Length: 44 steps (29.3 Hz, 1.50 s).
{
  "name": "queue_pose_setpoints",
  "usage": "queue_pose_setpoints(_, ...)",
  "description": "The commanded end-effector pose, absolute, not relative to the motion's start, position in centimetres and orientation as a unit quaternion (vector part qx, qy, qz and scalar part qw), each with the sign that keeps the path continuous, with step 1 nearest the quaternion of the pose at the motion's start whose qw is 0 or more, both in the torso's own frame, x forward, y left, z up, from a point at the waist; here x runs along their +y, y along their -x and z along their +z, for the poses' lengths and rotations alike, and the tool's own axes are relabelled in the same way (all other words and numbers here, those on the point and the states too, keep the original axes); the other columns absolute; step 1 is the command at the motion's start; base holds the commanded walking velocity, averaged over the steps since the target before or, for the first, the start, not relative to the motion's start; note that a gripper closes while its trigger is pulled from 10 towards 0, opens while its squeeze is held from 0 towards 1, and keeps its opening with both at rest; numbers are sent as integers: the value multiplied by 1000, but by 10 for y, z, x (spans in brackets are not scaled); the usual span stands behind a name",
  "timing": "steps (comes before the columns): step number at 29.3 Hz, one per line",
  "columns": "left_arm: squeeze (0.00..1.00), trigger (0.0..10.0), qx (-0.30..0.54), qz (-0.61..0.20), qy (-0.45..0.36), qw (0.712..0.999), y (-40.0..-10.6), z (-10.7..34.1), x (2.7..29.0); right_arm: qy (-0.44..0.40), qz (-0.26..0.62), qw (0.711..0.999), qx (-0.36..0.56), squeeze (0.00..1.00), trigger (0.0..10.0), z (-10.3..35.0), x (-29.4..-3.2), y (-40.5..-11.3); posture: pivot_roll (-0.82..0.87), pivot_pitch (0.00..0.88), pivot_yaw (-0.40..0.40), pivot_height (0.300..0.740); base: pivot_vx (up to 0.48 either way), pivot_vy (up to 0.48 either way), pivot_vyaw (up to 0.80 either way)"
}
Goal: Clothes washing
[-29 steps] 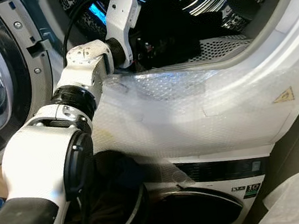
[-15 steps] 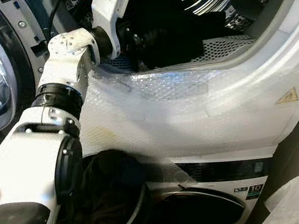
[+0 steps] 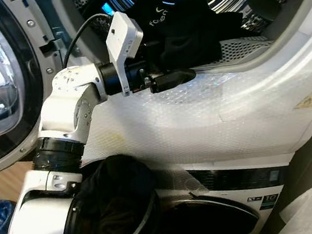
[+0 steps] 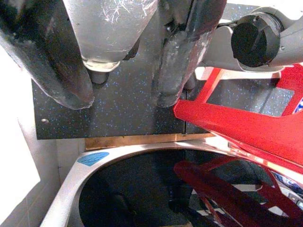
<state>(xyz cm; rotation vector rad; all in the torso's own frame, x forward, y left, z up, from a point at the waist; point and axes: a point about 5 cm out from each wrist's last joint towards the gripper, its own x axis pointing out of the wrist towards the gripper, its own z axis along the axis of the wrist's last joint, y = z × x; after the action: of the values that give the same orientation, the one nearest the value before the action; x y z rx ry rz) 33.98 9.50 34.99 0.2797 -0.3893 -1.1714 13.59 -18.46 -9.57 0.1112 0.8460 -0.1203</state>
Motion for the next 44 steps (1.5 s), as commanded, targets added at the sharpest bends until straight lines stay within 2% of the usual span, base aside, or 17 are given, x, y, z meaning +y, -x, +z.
queue_pose_setpoints(1, 0, 10000, -187, -549, -133, 804, -325, 352, 96, -58, -56, 900, 428, 0, 10000, -100, -182, -127, -62, 16, 120, 740, 0, 0, 0)
queue_pose_setpoints(5, 0, 10000, -195, -557, -137, 796, -314, 353, 93, -56, -53, 902, 424, 0, 10000, -99, -182, -129, -50, 18, 110, 740, 0, 0, 0)
queue_pose_setpoints(8, 0, 10000, -174, -564, -130, 797, -324, 353, 98, -54, -48, 903, 424, 0, 10000, -99, -181, -130, -46, 25, 108, 740, 0, 0, 0)
queue_pose_setpoints(12, 0, 10000, -128, -589, -174, 779, -332, 343, 107, -56, -48, 904, 422, 0, 10000, -98, -180, -132, -46, 25, 108, 740, 0, 0, 0)
queue_pose_setpoints(13, 0, 10000, -118, -554, -204, 798, -341, 340, 105, -56, -48, 904, 422, 0, 10000, -98, -180, -132, -58, 31, 115, 740, 0, 0, 0)
queue_pose_setpoints(17, 0, 10000, -106, -488, -201, 843, -361, 340, 95, -56, -51, 902, 426, 0, 10000, -99, -183, -128, -65, 30, 115, 740, 0, 0, 0)
queue_pose_setpoints(23, 0, 10000, -124, -501, -147, 844, -373, 347, 83, -56, -56, 901, 426, 0, 10000, -99, -185, -126, -86, 31, 120, 740, 0, 0, 0)
queue_pose_setpoints(25, 0, 10000, -172, -472, -60, 862, -386, 366, 82, -56, -58, 902, 424, 0, 10000, -99, -186, -125, -93, 34, 120, 740, 0, 0, 0)
queue_pose_setpoints(26, 0, 10000, -175, -464, -51, 867, -388, 368, 82, -56, -58, 902, 424, 0, 10000, -99, -186, -125, -94, 35, 121, 740, 0, 0, 0)
queue_pose_setpoints(27, 0, 10000, -173, -431, -44, 884, -394, 370, 82, -55, -56, 901, 427, 0, 10000, -100, -186, -123, -99, 36, 120, 740, 0, 0, 0)
queue_pose_setpoints(31, 0, 10000, -149, -383, -62, 909, -405, 369, 77, -57, -54, 900, 428, 0, 10000, -101, -187, -120, -122, 36, 124, 740, 0, 0, 0)
queue_pose_setpoints(35, 0, 10000, -116, -359, -119, 918, -411, 356, 73, -62, -58, 899, 430, 0, 10000, -101, -189, -117, -141, 36, 129, 740, 0, 0, 0)
queue_pose_setpoints(38, 0, 10000, -91, -315, -191, 925, -417, 343, 74, -64, -56, 898, 432, 0, 10000, -102, -190, -112, -171, 45, 138, 740, 0, 0, 0)
queue_pose_setpoints(40, 0, 10000, -88, -298, -203, 929, -418, 342, 75, -65, -56, 897, 433, 0, 10000, -102, -190, -110, -171, 45, 138, 740, 0, 0, 0)
queue_pose_setpoints(41, 0, 10000, -104, -267, -236, 929, -419, 345, 76, -65, -56, 897, 434, 0, 10000, -103, -191, -107, -189, 59, 141, 740, 0, 0, 0)
queue_pose_setpoints(44, 0, 10000, -137, -200, -221, 945, -421, 359, 82, -63, -57, 896, 435, 0, 10000, -103, -193, -103, -196, 73, 139, 740, 0, 0, 0)
